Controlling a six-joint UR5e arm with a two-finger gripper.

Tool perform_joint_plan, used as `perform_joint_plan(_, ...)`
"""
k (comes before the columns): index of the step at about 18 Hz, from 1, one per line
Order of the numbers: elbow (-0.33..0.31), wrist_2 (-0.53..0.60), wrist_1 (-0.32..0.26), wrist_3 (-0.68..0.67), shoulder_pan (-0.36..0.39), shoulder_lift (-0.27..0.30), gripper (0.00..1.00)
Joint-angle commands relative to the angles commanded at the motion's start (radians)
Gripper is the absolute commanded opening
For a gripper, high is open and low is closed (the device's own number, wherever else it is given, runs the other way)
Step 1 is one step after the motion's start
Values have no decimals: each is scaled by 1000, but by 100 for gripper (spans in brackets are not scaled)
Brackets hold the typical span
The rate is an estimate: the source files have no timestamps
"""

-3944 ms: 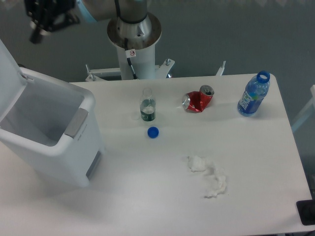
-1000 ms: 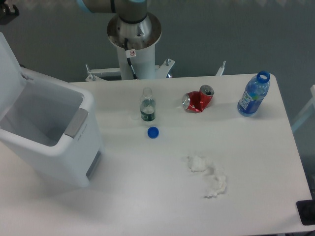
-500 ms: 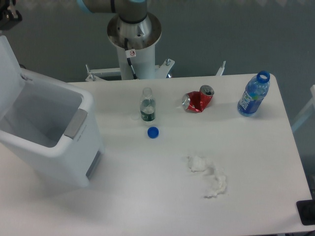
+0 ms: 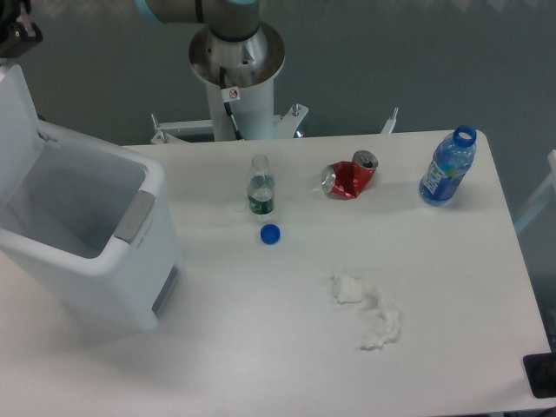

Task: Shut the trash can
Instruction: 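Move the gripper above and behind the open trash can lid, then push the open lid down onto the trash can with the gripper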

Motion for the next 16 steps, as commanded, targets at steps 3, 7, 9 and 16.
perform_joint_plan(3,0,-2,0,-2,18,-3,0)
perform_joint_plan(7,0,-2,6,-5,40,-6,0)
perform_joint_plan(9,-2,-2,11,-9,51,-8,0)
perform_joint_plan(16,-6,-2,14,-11,92,-51,0)
